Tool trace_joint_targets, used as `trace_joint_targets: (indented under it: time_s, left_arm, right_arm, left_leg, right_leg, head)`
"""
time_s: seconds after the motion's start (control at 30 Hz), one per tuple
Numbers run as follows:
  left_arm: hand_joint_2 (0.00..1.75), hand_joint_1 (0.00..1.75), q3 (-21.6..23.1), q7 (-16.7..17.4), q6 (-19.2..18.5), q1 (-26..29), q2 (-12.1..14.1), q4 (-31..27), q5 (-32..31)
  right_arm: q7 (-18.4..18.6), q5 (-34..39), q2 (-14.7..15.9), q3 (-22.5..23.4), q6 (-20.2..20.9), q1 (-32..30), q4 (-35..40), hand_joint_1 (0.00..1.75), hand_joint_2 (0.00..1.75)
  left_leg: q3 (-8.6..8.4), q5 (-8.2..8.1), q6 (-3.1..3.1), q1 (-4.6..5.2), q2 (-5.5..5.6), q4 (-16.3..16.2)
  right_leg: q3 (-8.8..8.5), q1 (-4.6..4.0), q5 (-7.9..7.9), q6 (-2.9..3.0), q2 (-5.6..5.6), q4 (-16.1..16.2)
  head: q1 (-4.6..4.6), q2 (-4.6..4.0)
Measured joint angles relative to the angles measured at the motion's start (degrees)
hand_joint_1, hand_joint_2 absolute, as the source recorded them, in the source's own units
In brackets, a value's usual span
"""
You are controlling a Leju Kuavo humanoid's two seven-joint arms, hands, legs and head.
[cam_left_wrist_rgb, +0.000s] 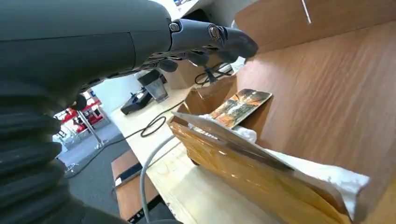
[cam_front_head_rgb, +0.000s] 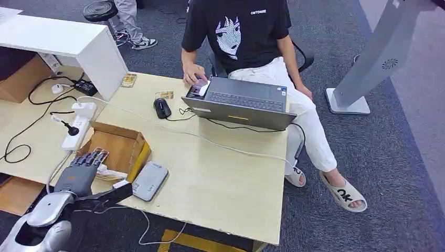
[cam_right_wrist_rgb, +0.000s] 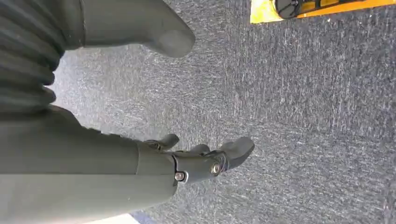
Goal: Pass the card to the sensor for recognition and then transmit it.
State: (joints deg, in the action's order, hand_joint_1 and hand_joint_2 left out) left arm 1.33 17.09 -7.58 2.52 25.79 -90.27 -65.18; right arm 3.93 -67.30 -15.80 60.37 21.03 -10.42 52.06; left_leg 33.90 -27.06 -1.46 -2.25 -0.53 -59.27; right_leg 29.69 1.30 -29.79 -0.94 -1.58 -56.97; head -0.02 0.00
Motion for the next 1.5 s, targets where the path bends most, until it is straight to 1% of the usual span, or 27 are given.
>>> trace_joint_targets:
  time_s: [0.07,0.1,0.13,0.17,0.27,0.33,0.63,1.3,1.5]
  left_arm:
    - [1.75,0.0,0.0,-0.02,0.02,-0.02,-0.31,0.31,-0.04]
    - [1.75,0.16,0.0,-0.02,0.0,-0.04,-0.44,0.46,-0.05]
    - [1.75,0.73,0.0,-0.04,0.06,-0.07,-0.59,0.63,-0.07]
    - [1.75,1.5,0.0,-0.2,0.28,-0.08,-0.74,0.76,-0.15]
    - [1.75,1.52,0.0,-0.78,0.83,-0.25,-1.09,1.05,-0.61]
    - [1.75,1.75,0.0,-1.01,0.92,-0.34,-1.38,1.18,-0.66]
    - [1.75,1.75,0.0,-1.03,1.38,-0.41,-2.19,1.4,-0.94]
    - [1.75,1.75,0.0,-1.09,1.81,-0.12,-2.47,0.66,-1.16]
    - [1.75,1.75,-0.02,-1.09,3.02,-1.9,-2.23,-0.96,-1.23]
  right_arm:
    - [-0.07,0.0,0.0,0.11,0.0,0.01,-0.04,0.0,1.75]
    - [-0.13,0.0,0.0,0.2,0.0,0.01,-0.09,0.0,1.75]
    - [-0.17,-0.02,0.0,0.37,0.0,0.02,-0.15,0.0,1.75]
    - [-0.26,-0.07,0.0,0.5,0.0,0.02,-0.17,0.0,1.75]
    - [-0.63,-1.16,-0.02,1.29,0.0,0.18,-0.35,0.0,1.75]
    - [-0.79,-1.2,-0.02,1.49,0.0,0.25,-0.46,0.0,1.75]
    - [-1.01,-1.97,-0.02,1.84,0.0,0.28,-0.55,0.0,1.75]
    - [-0.92,-1.68,-0.02,1.97,0.0,0.31,-0.79,0.0,1.75]
    - [-0.63,-0.13,-0.02,1.64,0.0,0.3,-0.79,0.0,1.75]
  left_leg:
    - [0.0,0.0,0.0,0.0,0.03,0.0]
    - [0.0,0.0,0.0,0.0,0.04,0.0]
    - [0.0,0.0,0.0,0.0,0.04,0.0]
    - [0.0,0.0,0.0,0.0,0.04,0.0]
    - [0.01,0.0,0.0,0.0,0.05,0.0]
    - [0.01,0.0,0.0,0.0,0.05,0.0]
    - [0.01,0.0,0.0,0.0,0.05,0.0]
    - [0.0,0.0,0.0,0.0,0.08,0.0]
    - [0.0,0.0,0.0,0.0,0.1,0.0]
  right_leg:
    - [-0.01,0.0,0.0,0.0,-0.02,0.0]
    - [-0.01,0.0,0.0,0.0,-0.03,0.0]
    - [-0.01,0.0,0.0,0.0,-0.03,0.0]
    - [-0.01,0.0,0.0,0.0,-0.03,0.0]
    - [-0.01,0.0,0.0,0.0,-0.04,0.0]
    - [-0.02,0.0,0.0,0.0,-0.04,0.0]
    - [-0.02,0.0,0.0,0.0,-0.04,0.0]
    - [-0.04,0.0,-0.02,-0.02,-0.07,0.0]
    - [-0.04,0.0,-0.02,-0.02,-0.09,0.0]
  head:
    - [0.0,0.0]
    - [0.0,0.0]
    - [0.0,0.0]
    - [0.0,0.0]
    - [0.0,0.0]
    - [0.02,0.0]
    - [0.02,0.0]
    - [0.02,0.0]
    - [0.02,0.0]
